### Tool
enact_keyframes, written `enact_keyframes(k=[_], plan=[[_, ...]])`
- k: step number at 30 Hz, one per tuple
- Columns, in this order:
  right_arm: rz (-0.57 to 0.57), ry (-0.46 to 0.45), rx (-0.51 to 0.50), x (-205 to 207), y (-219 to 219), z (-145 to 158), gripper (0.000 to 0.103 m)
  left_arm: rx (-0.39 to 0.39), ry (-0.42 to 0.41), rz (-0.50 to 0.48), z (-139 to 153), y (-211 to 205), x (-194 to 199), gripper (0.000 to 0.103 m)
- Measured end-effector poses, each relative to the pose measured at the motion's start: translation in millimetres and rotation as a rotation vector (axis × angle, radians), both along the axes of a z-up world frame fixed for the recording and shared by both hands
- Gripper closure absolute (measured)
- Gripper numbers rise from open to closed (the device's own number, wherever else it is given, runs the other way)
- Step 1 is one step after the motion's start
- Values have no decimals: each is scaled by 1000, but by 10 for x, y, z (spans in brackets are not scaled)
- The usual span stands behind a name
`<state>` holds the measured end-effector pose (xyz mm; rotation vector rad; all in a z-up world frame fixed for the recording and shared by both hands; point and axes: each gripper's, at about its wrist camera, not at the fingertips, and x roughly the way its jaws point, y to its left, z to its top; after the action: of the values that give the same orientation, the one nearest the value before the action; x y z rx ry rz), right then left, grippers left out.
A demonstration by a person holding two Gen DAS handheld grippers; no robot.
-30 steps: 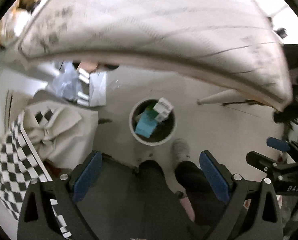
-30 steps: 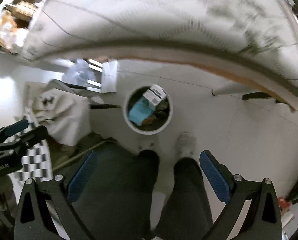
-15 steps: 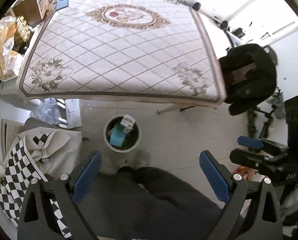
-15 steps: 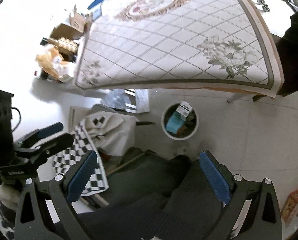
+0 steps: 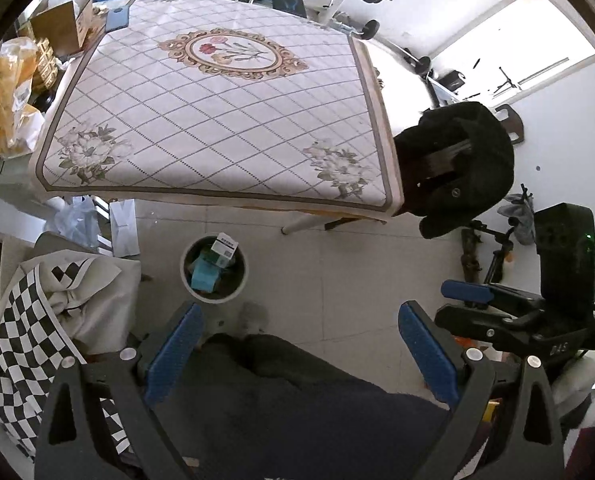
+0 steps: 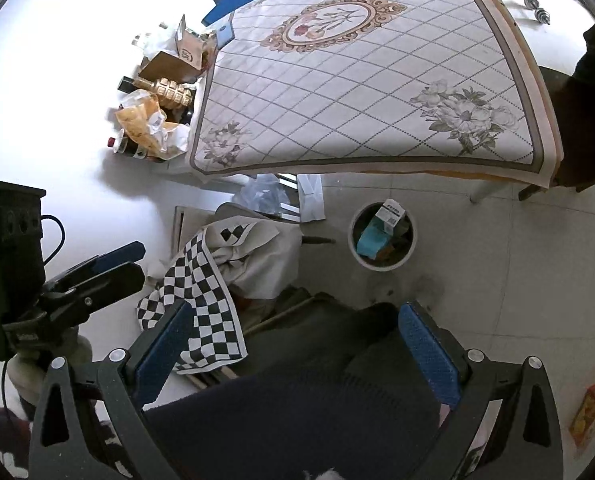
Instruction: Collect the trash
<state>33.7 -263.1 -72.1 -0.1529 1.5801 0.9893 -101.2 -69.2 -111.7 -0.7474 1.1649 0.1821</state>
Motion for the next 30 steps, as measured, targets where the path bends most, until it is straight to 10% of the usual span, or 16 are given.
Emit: enact_keyframes(k=[30], plan=[[-34,-16,4,116,-83,139,0,10,-29,-42,127,-71,109,0]])
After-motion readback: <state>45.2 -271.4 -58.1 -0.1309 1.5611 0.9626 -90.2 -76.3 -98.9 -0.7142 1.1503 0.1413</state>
